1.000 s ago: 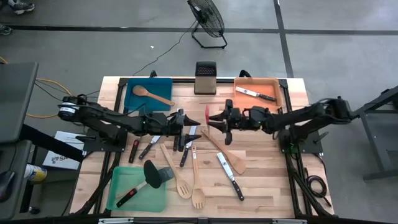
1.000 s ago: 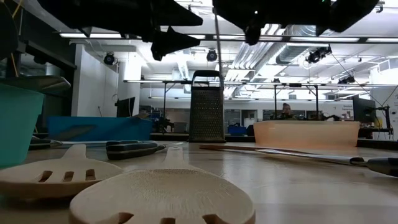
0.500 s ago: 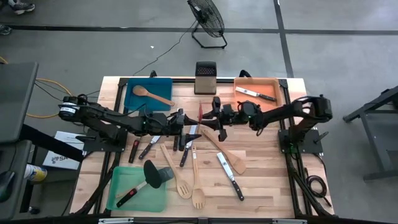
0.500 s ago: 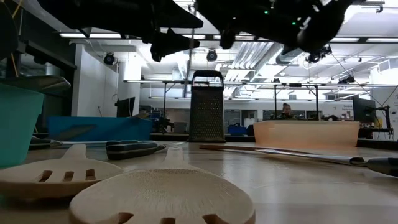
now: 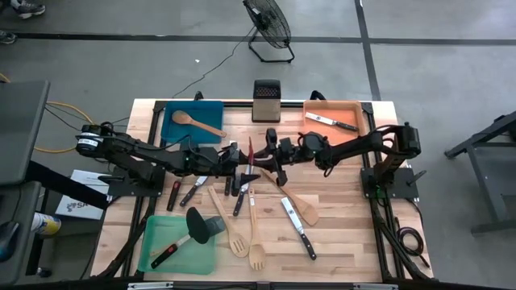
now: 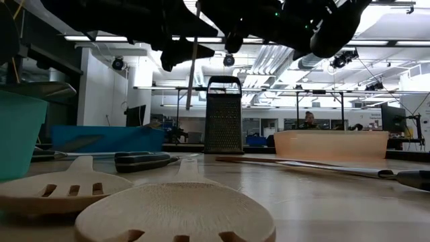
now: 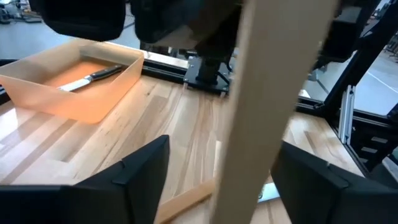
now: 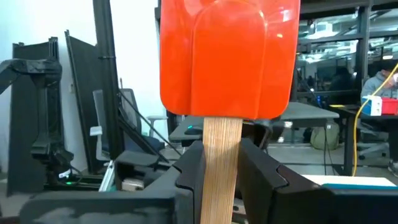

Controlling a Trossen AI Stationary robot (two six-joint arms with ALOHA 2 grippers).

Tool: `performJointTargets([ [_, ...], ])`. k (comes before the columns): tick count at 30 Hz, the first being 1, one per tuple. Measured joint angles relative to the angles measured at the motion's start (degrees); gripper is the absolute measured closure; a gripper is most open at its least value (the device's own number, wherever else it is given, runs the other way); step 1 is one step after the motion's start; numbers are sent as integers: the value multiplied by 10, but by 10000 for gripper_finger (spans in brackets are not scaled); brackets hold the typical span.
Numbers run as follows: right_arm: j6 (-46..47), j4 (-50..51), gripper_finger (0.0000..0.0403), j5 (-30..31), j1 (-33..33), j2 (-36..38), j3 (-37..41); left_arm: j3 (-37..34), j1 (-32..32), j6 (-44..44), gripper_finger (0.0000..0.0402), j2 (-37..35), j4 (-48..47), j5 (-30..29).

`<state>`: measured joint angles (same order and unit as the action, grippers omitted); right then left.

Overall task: Pick & Place Kitchen Items
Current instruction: Put the red spatula into the green bin

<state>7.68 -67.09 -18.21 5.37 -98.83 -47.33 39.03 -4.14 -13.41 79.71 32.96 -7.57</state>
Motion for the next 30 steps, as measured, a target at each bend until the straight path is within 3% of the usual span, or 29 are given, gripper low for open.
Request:
performJointTargets([
  [9, 3, 7, 338, 5, 0, 0, 0, 0, 0, 7, 336, 0, -14, 4],
  [18, 14, 26, 338, 3, 0, 0, 0, 0, 0, 14, 340, 0, -29, 19],
  [25, 51, 74, 196, 1, 0, 8, 0, 0, 0, 24, 340, 0, -33, 22],
  [30, 51, 171, 140, 2, 0, 51, 0, 0, 0, 37, 340, -13, -48, 21],
])
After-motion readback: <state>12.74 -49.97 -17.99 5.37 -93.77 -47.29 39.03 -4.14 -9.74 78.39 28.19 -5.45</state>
